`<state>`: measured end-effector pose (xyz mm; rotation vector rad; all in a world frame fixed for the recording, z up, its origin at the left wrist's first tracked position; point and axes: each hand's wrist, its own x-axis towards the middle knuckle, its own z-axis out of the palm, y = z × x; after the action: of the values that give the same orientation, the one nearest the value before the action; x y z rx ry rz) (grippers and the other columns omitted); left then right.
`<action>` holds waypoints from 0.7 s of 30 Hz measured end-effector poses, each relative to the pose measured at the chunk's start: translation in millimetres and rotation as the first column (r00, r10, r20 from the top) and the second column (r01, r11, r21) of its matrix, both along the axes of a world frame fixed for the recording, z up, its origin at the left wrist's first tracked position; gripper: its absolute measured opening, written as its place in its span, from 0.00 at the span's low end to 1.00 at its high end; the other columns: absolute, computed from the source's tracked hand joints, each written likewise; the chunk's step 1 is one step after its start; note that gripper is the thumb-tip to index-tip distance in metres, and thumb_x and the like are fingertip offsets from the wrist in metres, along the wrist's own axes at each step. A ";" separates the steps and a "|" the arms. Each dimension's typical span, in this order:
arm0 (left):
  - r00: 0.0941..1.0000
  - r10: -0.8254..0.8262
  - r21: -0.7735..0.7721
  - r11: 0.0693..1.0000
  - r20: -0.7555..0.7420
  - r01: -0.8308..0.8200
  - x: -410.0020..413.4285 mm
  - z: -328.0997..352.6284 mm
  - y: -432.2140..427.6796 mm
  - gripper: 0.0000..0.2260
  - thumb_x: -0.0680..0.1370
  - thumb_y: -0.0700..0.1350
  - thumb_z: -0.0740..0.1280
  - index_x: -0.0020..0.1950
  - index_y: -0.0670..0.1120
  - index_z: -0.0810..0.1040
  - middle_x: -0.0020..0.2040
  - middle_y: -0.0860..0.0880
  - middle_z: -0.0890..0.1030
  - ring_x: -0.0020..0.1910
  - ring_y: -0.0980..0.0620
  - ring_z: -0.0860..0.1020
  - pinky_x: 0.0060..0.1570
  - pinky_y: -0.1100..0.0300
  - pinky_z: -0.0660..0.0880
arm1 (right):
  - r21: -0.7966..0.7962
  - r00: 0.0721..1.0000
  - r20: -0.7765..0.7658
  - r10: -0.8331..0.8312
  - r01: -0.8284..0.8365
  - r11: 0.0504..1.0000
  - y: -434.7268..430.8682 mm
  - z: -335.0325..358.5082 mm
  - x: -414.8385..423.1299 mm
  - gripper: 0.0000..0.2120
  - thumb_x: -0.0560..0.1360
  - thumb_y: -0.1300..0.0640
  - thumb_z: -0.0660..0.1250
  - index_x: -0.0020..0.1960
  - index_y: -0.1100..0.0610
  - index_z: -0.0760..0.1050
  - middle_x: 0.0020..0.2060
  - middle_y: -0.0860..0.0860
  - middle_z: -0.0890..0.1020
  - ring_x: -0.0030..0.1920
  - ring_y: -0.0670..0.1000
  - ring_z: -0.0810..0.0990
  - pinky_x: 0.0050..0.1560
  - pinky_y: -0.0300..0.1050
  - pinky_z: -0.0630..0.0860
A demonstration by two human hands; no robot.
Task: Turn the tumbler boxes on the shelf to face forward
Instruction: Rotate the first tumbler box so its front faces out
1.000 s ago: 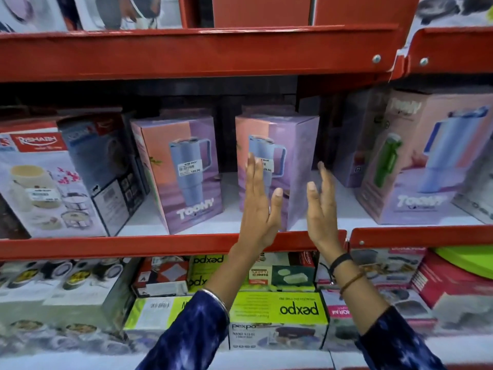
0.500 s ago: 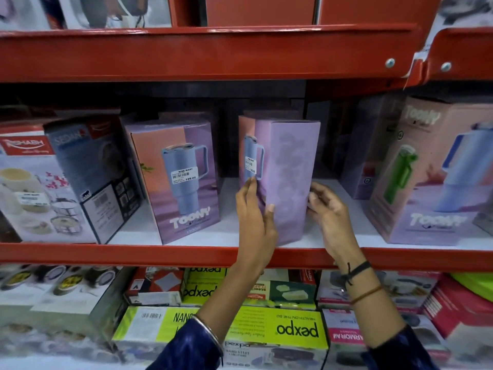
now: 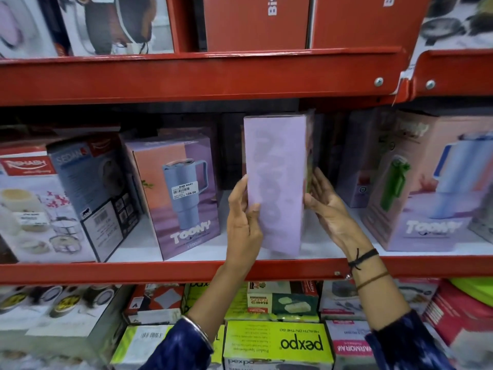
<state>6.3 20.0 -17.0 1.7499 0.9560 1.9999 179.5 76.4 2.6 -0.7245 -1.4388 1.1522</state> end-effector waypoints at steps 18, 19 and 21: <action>0.907 0.032 -0.260 0.953 -0.419 -0.153 -44.9 9.6 16.9 0.30 0.78 0.54 0.63 0.77 0.48 0.56 0.76 0.47 0.64 0.74 0.50 0.62 0.72 0.52 0.62 | 0.174 0.834 0.028 -0.551 0.539 0.824 -16.6 -12.6 -18.3 0.18 0.70 0.67 0.71 0.59 0.61 0.75 0.51 0.52 0.81 0.45 0.39 0.79 0.47 0.29 0.76; 0.907 0.040 -0.257 0.953 -0.420 -0.161 -46.8 8.9 19.1 0.29 0.78 0.53 0.63 0.76 0.47 0.57 0.75 0.45 0.66 0.73 0.49 0.64 0.71 0.52 0.63 | 0.184 0.824 0.042 -0.564 0.549 0.815 -17.8 -14.0 -20.3 0.17 0.70 0.67 0.70 0.59 0.61 0.75 0.51 0.52 0.80 0.45 0.39 0.78 0.46 0.27 0.76; 0.905 0.049 -0.257 0.951 -0.423 -0.172 -49.7 7.9 22.9 0.28 0.78 0.50 0.64 0.75 0.46 0.60 0.73 0.44 0.69 0.72 0.47 0.66 0.70 0.54 0.64 | 0.203 0.802 0.060 -0.594 0.573 0.794 -21.4 -16.5 -26.5 0.16 0.71 0.67 0.70 0.58 0.60 0.76 0.52 0.52 0.80 0.44 0.40 0.78 0.46 0.28 0.75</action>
<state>-43.5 42.9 -9.2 2.0188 1.4310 1.4699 153.0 55.0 -13.9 -1.0365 -1.2578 0.4953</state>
